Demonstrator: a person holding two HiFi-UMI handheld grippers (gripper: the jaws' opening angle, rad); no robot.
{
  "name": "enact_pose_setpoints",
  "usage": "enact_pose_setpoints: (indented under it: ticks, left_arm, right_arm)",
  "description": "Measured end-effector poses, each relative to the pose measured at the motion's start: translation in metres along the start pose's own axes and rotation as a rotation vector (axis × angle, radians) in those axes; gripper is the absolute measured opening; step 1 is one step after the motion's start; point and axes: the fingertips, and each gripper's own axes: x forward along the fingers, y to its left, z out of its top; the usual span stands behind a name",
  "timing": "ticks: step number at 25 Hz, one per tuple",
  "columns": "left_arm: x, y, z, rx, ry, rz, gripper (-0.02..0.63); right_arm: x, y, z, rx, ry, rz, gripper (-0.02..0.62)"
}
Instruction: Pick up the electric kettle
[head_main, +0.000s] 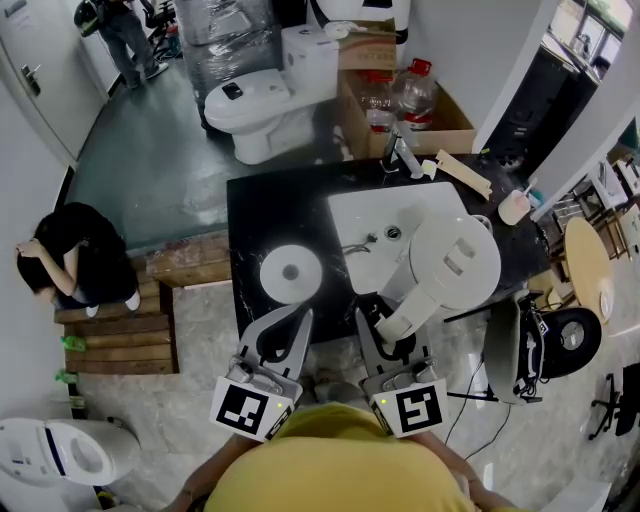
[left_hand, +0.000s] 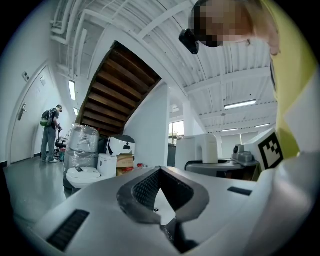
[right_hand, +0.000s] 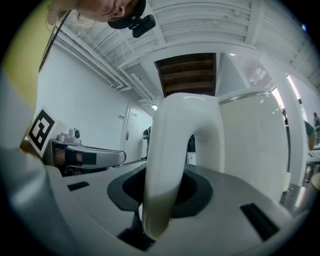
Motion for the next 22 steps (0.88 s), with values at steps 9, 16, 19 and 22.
enact_pose_setpoints:
  ticks: [9,16,19,22]
  left_arm:
    - [-0.0032,-0.0009,-0.0007,-0.002,-0.003,0.021,0.009]
    - [-0.0027,-0.0038,-0.0002,-0.005,-0.013,0.04,0.009]
    - [-0.0013,-0.0071,-0.0012,-0.005,-0.024,0.051,0.009]
    - [-0.0022,-0.0091,-0.0036,-0.01,-0.032,0.065,0.009]
  right_arm:
    - [-0.0014,-0.0013,-0.0018,-0.011,0.0,0.004,0.106]
    - [-0.0022,-0.0038,-0.0032,-0.005,-0.001,0.024,0.107]
    - [-0.0033,-0.0069,-0.0059,-0.004,0.001,0.033,0.106]
    - [-0.0041,-0.007,-0.0076,-0.006,-0.002,0.046,0.107]
